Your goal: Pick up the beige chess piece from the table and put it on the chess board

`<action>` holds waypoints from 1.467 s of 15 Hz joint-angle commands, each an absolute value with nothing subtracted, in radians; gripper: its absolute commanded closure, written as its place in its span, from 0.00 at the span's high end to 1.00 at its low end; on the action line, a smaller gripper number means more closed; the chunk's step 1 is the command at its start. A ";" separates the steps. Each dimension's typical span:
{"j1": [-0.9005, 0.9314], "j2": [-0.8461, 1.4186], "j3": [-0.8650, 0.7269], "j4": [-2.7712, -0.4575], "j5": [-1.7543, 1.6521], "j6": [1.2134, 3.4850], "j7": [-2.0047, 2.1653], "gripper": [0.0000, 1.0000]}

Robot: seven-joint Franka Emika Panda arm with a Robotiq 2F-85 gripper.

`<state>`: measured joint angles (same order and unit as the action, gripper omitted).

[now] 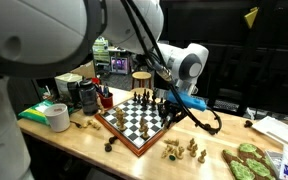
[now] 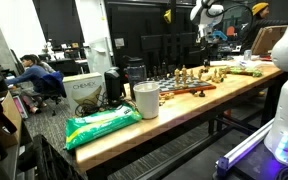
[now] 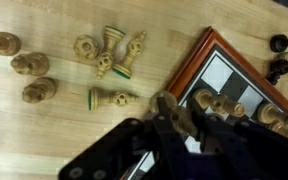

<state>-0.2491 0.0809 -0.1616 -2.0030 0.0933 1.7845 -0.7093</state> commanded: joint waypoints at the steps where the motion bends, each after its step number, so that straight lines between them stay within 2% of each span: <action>1: -0.227 0.009 -0.164 -2.055 0.072 1.763 -0.705 0.06; 3: -0.226 0.053 -0.171 -2.019 0.089 1.764 -0.710 0.06; 4: -0.224 0.051 -0.170 -2.021 0.090 1.763 -0.709 0.24; 13: -0.226 0.061 -0.172 -2.019 0.090 1.764 -0.710 0.24; 14: -0.224 0.065 -0.170 -2.017 0.091 1.765 -0.708 0.06; 22: -0.163 0.082 -0.119 -2.011 0.040 1.730 -0.645 0.06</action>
<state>-0.1868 0.0922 -0.1333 -2.0186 0.0754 1.7633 -0.6809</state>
